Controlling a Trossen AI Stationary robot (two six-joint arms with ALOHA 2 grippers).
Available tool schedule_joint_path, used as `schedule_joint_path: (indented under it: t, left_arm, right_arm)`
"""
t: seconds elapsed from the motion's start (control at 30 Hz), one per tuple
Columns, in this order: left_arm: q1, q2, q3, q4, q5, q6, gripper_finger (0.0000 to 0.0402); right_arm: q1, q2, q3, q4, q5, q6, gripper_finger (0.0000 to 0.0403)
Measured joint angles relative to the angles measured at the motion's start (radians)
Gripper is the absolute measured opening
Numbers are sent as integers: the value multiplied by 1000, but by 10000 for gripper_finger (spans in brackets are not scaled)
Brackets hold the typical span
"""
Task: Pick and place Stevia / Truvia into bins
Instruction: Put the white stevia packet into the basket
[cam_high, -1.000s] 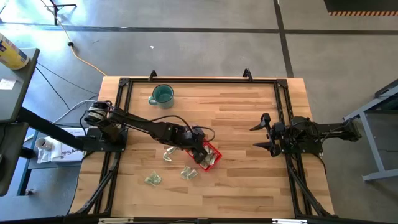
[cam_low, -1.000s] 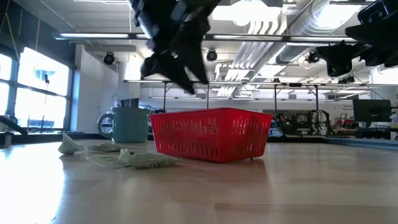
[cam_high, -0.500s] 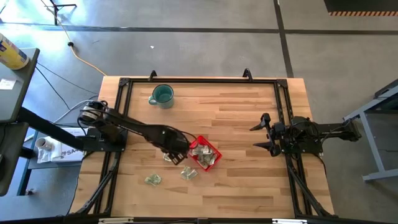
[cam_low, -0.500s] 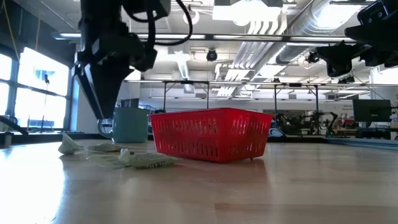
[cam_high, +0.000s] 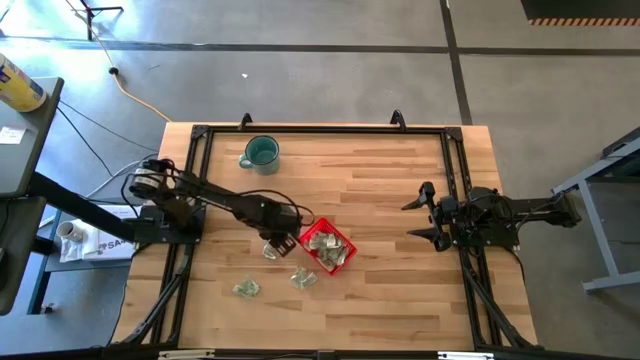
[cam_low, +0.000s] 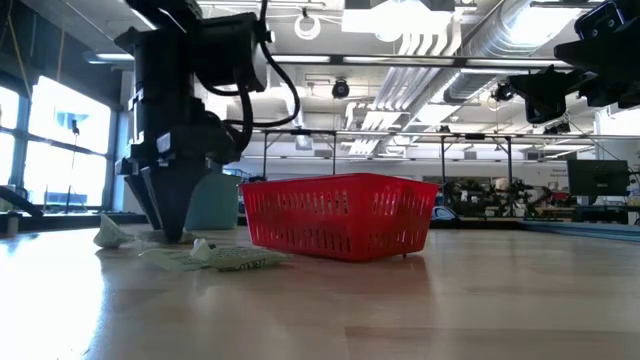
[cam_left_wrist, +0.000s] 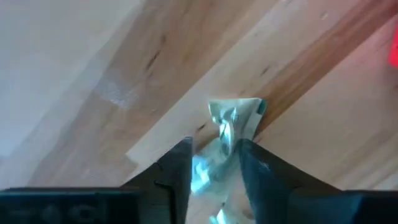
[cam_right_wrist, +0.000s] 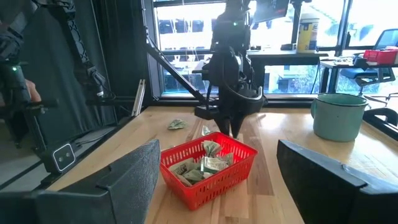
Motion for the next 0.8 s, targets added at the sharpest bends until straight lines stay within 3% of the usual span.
schedule_joint_path:
  t: [0.3,0.57,0.67,0.8]
  left_arm:
    - [0,-9,-12,-8,-49,4,23]
    - [-27,-69,139,-54,-121,4,21]
    - [-55,-73,209,49,-139,53,20]
    - [-75,-32,254,232,-80,121,26]
  right_arm:
    - [0,0,0,0,0,0,312]
    - [0,0,0,0,0,0,312]
    - [0,0,0,0,0,0,312]
    - [0,0,0,-1,0,0,312]
